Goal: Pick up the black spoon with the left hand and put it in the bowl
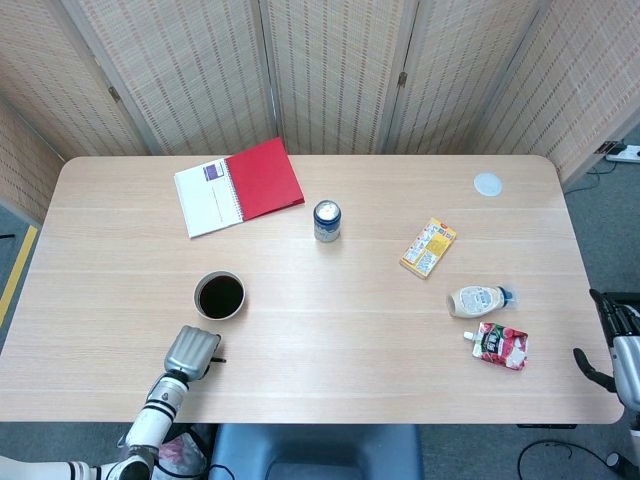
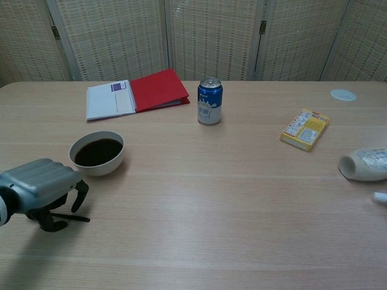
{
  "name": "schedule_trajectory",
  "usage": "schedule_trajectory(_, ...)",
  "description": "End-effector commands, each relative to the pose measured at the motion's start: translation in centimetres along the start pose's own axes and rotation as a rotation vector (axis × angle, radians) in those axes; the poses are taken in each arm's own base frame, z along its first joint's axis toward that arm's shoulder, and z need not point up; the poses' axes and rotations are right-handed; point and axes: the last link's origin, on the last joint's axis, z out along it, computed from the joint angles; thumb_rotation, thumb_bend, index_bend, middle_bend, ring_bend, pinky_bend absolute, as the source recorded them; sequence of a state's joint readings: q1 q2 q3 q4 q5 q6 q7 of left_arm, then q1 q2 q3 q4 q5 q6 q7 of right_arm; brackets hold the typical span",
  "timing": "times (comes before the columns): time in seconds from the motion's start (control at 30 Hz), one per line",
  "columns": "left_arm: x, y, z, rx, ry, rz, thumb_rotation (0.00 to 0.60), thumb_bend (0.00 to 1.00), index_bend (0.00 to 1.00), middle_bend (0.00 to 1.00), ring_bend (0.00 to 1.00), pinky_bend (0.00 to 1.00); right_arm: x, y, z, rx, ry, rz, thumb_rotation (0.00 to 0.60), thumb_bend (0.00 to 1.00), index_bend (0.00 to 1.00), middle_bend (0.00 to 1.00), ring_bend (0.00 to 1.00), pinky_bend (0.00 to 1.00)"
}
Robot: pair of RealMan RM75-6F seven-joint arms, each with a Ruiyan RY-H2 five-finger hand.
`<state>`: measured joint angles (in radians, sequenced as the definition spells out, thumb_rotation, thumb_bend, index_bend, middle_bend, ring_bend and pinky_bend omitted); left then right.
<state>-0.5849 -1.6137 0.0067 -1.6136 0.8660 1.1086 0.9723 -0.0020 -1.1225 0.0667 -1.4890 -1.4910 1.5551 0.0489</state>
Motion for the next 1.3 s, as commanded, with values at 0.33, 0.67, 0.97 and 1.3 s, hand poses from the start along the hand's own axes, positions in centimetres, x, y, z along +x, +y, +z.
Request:
schedule_trajectory(0.33, -0.21, 0.79, 0.15, -0.001, -0.018, 0.007, 0.6, 0.37, 0.55, 1.0, 0.95, 1.0, 0.07, 0.32, -0.17, -0.01, 0.001, 0.001, 0.6, 0.22, 0.0, 0.17, 0.22, 0.31)
schedule_trajectory(0.67, -0.29, 1.14, -0.02, -0.007, -0.029, 0.005, 0.6, 0.38, 0.55, 1.0, 0.95, 1.0, -0.08, 0.41, -0.12, -0.012, -0.005, 0.001, 0.6, 0.22, 0.0, 0.17, 0.22, 0.3)
schedule_trajectory(0.97, -0.54, 1.2, -0.12, -0.011, -0.034, -0.001, 0.6, 0.38, 0.58, 1.0, 0.96, 1.0, -0.08, 0.44, -0.21, -0.013, -0.005, 0.002, 0.6, 0.21, 0.0, 0.17, 0.22, 0.31)
schedule_trajectory(1.3, -0.46, 1.07, -0.21, -0.015, -0.021, -0.017, 0.6, 0.44, 0.62, 1.0, 0.97, 1.0, -0.05, 0.5, -0.37, -0.015, 0.0, 0.005, 0.6, 0.21, 0.0, 0.17, 0.23, 0.3)
